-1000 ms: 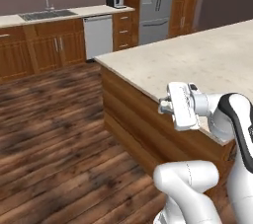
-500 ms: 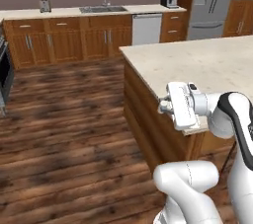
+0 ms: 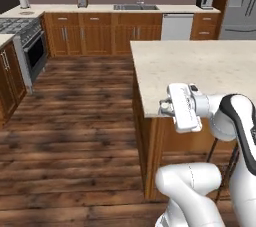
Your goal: Pick up the marshmallow and place it in the cup of hot chocolate on the dining counter.
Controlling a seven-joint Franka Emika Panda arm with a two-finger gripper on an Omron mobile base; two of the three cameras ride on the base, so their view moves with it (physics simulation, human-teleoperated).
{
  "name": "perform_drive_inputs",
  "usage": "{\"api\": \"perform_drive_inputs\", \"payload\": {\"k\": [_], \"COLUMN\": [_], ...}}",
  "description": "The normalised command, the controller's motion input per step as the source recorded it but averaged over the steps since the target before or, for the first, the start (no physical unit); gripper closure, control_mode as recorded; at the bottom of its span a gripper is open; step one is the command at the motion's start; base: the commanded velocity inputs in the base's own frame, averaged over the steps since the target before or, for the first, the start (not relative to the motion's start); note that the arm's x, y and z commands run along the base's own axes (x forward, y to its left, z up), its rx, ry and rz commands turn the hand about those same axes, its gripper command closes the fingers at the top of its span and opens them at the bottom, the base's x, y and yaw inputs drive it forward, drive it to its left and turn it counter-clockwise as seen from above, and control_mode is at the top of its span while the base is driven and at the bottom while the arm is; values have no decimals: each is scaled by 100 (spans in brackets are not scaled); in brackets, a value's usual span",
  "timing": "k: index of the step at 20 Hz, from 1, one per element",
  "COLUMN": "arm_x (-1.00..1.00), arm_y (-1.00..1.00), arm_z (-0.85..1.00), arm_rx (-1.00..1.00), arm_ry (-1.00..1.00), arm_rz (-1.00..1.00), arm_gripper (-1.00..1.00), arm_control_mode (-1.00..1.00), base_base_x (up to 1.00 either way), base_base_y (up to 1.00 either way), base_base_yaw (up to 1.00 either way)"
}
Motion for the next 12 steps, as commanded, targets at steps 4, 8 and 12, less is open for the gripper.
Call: {"api": "perform_drive_inputs", "payload": {"k": [4, 8, 12], "arm_x": [0, 0, 0], "arm_y": [0, 0, 0], "arm_z": [0, 0, 0], "arm_rx": [0, 0, 0], "arm_ry": [0, 0, 0], "arm_rz": [0, 0, 0], "arm_gripper": [100, 100, 100], "arm_control_mode": [100, 100, 100], "base_base_x": [0, 0, 0], "base_base_y": [-100, -100, -100], "base_base_yaw": [9, 3, 0]}}
